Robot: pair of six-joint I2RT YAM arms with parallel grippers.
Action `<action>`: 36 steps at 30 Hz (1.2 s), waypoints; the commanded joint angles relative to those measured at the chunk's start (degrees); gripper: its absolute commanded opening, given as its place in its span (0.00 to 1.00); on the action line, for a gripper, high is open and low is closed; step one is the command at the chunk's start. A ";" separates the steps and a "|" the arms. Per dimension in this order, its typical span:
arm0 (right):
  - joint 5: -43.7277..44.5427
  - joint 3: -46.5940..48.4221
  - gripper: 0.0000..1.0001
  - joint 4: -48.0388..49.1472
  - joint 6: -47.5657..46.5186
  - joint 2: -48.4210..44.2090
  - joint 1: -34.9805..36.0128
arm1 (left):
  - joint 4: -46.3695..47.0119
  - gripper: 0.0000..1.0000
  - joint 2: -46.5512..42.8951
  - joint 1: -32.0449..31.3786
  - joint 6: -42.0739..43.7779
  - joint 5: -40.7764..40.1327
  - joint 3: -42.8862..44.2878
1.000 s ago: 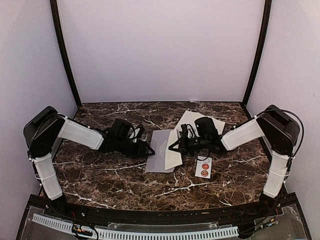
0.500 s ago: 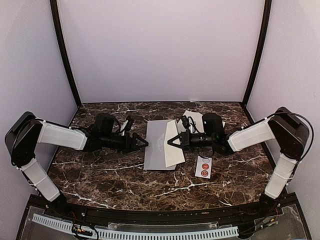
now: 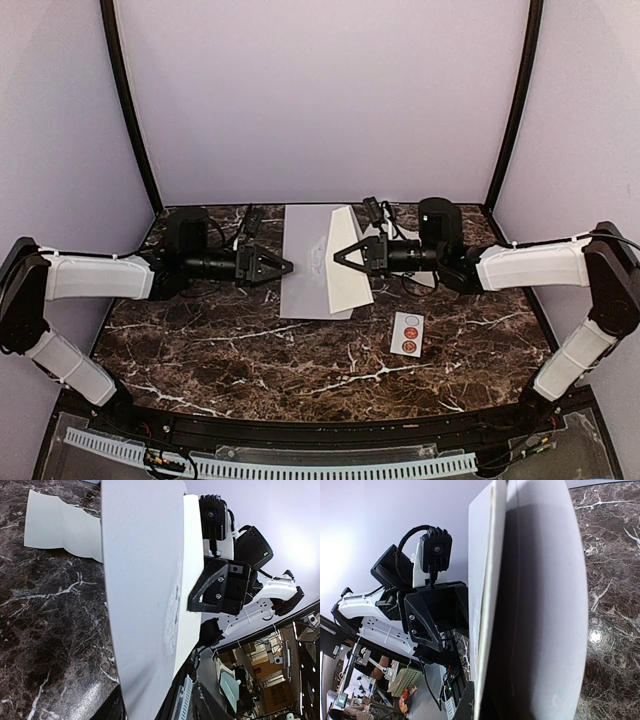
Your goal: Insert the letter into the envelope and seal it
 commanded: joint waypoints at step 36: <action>9.43 7.38 0.00 -3.43 0.02 -3.37 5.78 | 14.36 0.00 -8.19 -0.21 -6.79 4.69 -0.80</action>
